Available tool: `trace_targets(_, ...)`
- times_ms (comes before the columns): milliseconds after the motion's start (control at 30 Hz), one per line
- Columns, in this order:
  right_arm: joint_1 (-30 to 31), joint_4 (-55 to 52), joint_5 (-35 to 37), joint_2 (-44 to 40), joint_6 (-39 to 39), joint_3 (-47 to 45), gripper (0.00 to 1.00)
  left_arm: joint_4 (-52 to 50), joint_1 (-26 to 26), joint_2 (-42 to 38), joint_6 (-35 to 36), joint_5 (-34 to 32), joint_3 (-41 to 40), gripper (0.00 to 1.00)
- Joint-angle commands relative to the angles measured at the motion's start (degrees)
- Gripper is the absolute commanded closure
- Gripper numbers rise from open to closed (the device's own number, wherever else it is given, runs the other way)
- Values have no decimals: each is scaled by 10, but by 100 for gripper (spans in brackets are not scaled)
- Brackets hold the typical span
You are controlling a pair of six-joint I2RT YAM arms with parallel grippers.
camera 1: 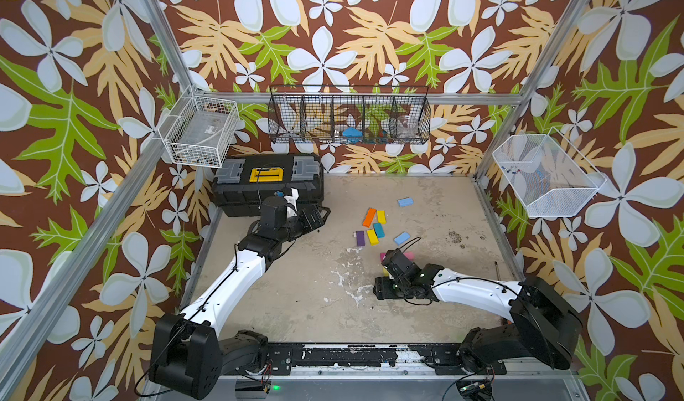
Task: Assemble the letter c with building blocks
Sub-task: Assemble the building block at the center of the board.
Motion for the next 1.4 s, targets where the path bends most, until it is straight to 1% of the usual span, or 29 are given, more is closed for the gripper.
trace_targets(0, 0, 1, 9, 2, -6, 6, 25, -1, 0, -3, 10, -2, 0, 0)
trace_targets(500, 0, 1, 3, 8, -9, 14, 25, 0, 0, -1, 12, -2, -2, 0)
trace_targets(967, 0, 8, -13, -10, -3, 8, 26, 1, 0, -2, 11, -1, -2, 0)
trace_targets(1367, 9, 13, -15, 3, -2, 18, 26, 0, 0, -5, 11, -1, -3, 0)
